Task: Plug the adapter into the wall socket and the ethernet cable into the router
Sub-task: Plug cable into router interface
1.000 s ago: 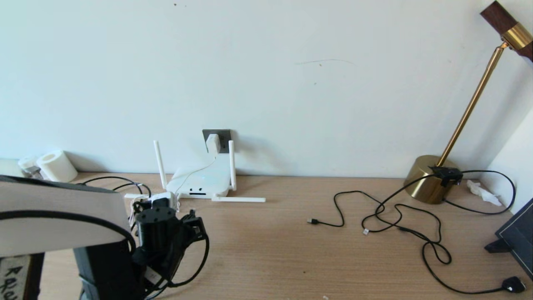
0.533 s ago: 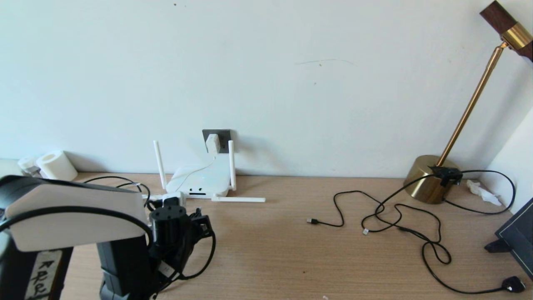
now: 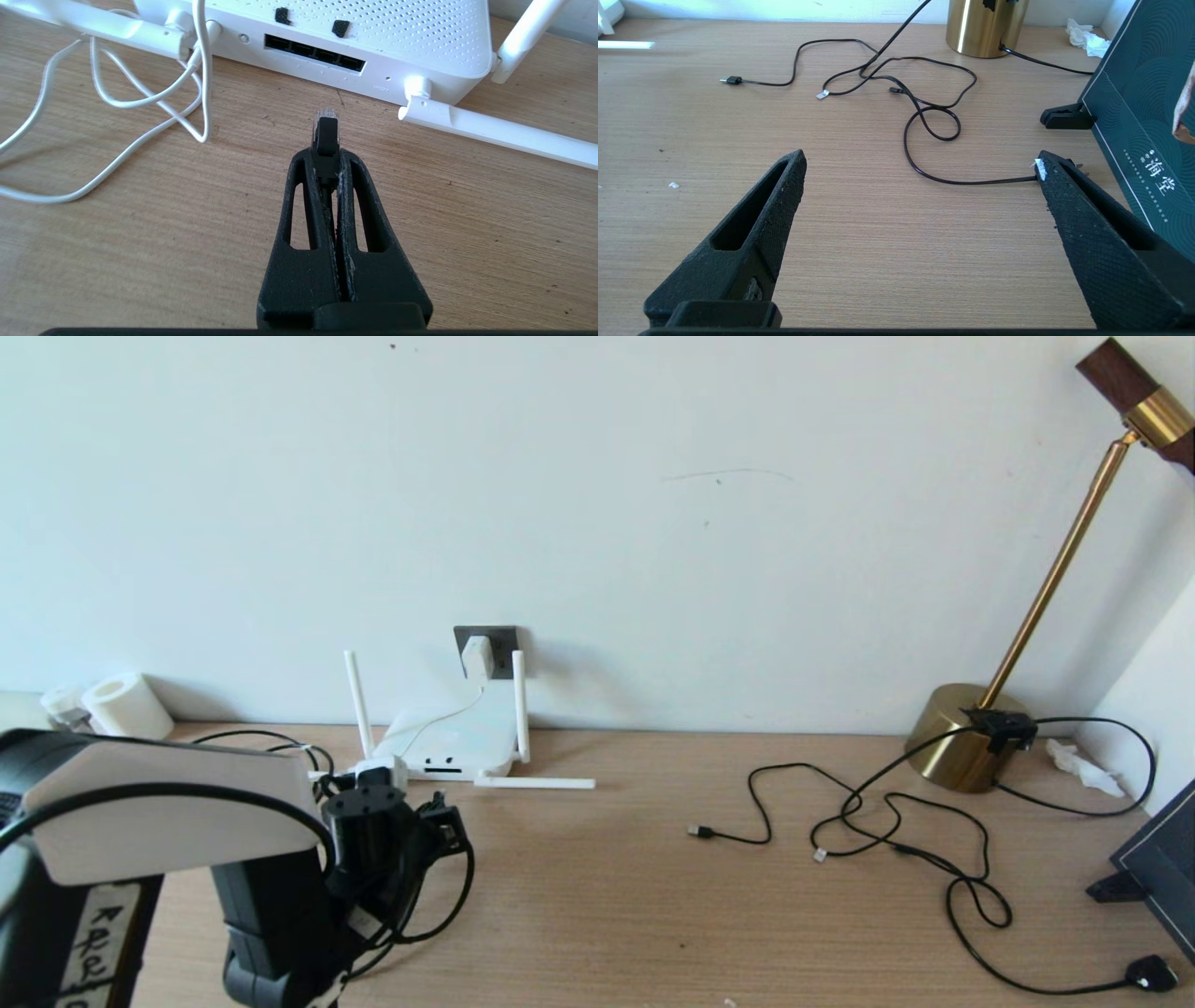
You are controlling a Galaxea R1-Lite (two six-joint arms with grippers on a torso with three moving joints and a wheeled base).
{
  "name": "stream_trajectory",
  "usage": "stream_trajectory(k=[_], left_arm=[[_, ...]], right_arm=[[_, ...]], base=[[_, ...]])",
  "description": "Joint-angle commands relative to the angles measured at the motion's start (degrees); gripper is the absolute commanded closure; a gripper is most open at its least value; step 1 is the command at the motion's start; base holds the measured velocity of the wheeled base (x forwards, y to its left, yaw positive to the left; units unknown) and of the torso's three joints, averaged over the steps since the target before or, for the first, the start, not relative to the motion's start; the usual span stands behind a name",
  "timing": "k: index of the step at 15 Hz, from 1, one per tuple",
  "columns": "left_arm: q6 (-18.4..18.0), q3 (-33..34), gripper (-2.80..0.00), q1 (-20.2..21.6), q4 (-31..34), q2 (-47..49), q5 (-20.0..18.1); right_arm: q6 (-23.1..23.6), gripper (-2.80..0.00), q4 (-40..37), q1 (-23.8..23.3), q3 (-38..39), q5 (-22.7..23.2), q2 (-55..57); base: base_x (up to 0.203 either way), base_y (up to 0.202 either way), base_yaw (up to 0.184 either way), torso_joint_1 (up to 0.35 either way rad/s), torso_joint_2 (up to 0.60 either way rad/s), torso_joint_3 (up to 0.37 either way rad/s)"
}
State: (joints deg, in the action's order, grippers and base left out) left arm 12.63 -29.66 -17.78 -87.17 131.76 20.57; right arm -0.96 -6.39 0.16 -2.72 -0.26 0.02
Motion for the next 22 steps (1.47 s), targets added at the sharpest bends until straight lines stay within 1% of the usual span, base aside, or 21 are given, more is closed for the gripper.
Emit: stream_trajectory(k=[1, 5, 8, 10, 15, 17, 22], left_arm=[[0.12, -0.38, 0.00, 1.76, -0.49, 0.08, -2.08], [-0.21, -1.94, 0.00, 1.99, -0.49, 0.74, -3.84], [-2.07, -3.84, 0.00, 2.39, -0.49, 2.40, -3.85], [-2.34, -4.79, 0.00, 2.40, -0.49, 2.62, -3.80], [-2.35, -4.79, 0.00, 2.49, -0.49, 2.80, -3.78], [-3.76, -4.79, 0.00, 2.84, -0.49, 2.81, -3.78], [-4.28, -5.94, 0.00, 3.19, -0.49, 3.77, -3.96]], right_arm=[[0.00, -2.80, -0.03, 0.02, -0.01, -0.01, 0.06], [0.00, -2.80, -0.03, 0.02, -0.01, -0.01, 0.04], [0.00, -2.80, -0.03, 0.02, -0.01, -0.01, 0.06], [0.00, -2.80, -0.03, 0.02, -0.01, -0.01, 0.05], [0.00, -2.80, -0.03, 0.02, -0.01, -0.01, 0.06], [0.00, -2.80, -0.03, 0.02, -0.01, -0.01, 0.06], [0.00, -2.80, -0.03, 0.02, -0.01, -0.01, 0.06]], base=[[0.000, 0.000, 0.000, 0.000, 0.00, 0.000], [0.000, 0.000, 0.000, 0.000, 0.00, 0.000], [0.000, 0.000, 0.000, 0.000, 0.00, 0.000], [0.000, 0.000, 0.000, 0.000, 0.00, 0.000], [0.000, 0.000, 0.000, 0.000, 0.00, 0.000], [0.000, 0.000, 0.000, 0.000, 0.00, 0.000], [0.000, 0.000, 0.000, 0.000, 0.00, 0.000]])
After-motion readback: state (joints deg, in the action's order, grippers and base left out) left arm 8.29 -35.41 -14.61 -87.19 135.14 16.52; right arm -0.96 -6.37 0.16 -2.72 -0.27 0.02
